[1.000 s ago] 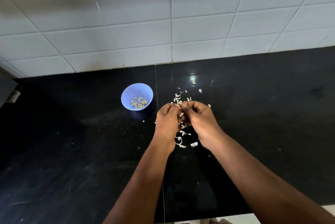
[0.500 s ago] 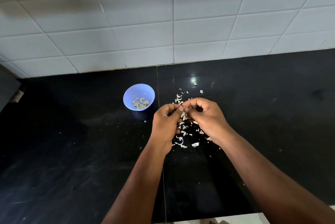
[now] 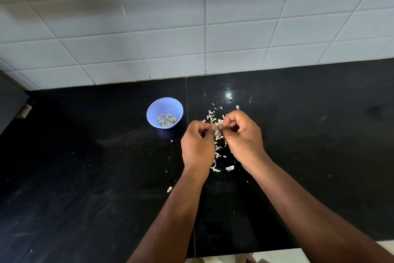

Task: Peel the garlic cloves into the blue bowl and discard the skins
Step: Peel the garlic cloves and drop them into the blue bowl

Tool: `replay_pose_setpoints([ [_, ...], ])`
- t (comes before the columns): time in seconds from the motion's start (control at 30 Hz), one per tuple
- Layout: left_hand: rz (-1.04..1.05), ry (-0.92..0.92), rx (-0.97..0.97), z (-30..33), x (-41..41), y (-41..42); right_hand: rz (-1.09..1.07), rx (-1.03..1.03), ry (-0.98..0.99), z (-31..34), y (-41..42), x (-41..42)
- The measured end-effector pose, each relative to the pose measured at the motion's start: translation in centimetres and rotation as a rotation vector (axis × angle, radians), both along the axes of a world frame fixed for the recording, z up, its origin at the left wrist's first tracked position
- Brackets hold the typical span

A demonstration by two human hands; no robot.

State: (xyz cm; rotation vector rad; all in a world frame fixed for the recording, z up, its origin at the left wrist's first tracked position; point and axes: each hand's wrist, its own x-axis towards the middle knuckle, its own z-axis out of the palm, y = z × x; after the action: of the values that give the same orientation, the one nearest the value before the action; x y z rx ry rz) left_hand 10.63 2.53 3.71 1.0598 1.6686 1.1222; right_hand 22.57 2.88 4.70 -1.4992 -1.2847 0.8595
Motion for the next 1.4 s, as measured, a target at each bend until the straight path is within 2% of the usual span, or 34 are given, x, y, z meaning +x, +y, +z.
replay_pose_setpoints([
  [0.13, 0.180, -0.307, -0.097, -0.2, -0.4, 0.3, 0.018, 0.013, 0.007, 0.1, 0.2, 0.2],
  [0.27, 0.139, -0.474, -0.103, 0.0, -1.2, 0.4, 0.088, -0.068, -0.042, 0.1, 0.6, 1.1],
  [0.37, 0.102, -0.525, -0.096, 0.1, -1.0, 0.4, 0.103, -0.116, -0.151, 0.1, 0.7, 1.5],
  [0.47, 0.087, -0.525, -0.095, 0.0, -1.1, 0.4, 0.098, -0.067, -0.256, 0.1, 0.9, 1.4],
  [0.63, 0.027, -0.585, -0.113, 0.2, -1.5, 0.3, 0.238, -0.026, -0.226, 0.5, 0.8, 0.7],
  [0.7, -0.005, -0.606, -0.132, 0.4, -1.6, 0.2, 0.223, -0.010, -0.242, 0.3, 0.8, 0.4],
  [0.8, 0.006, -0.451, -0.134, 0.2, -1.6, 0.3, 0.151, 0.009, -0.242, 0.2, 0.8, 0.5],
  [0.87, 0.021, -0.267, -0.110, 0.1, -1.3, 0.5, 0.137, 0.033, -0.331, 0.0, 0.7, 0.6],
  [0.93, 0.070, -0.167, -0.086, 0.0, -1.1, 0.5, 0.121, 0.072, -0.419, -0.1, 0.7, 0.5],
  [1.07, 0.180, -0.210, -0.065, 0.2, -1.5, 0.6, 0.134, 0.036, -0.420, -0.3, 1.1, 0.5],
  [1.23, -0.033, -0.164, -0.191, 0.3, -2.2, 0.4, 0.203, -0.043, -0.348, -0.2, 1.7, 0.1],
  [1.4, -0.020, -0.123, -0.173, 0.0, -2.8, -0.1, 0.257, -0.038, -0.343, 0.0, 2.1, -0.7],
])
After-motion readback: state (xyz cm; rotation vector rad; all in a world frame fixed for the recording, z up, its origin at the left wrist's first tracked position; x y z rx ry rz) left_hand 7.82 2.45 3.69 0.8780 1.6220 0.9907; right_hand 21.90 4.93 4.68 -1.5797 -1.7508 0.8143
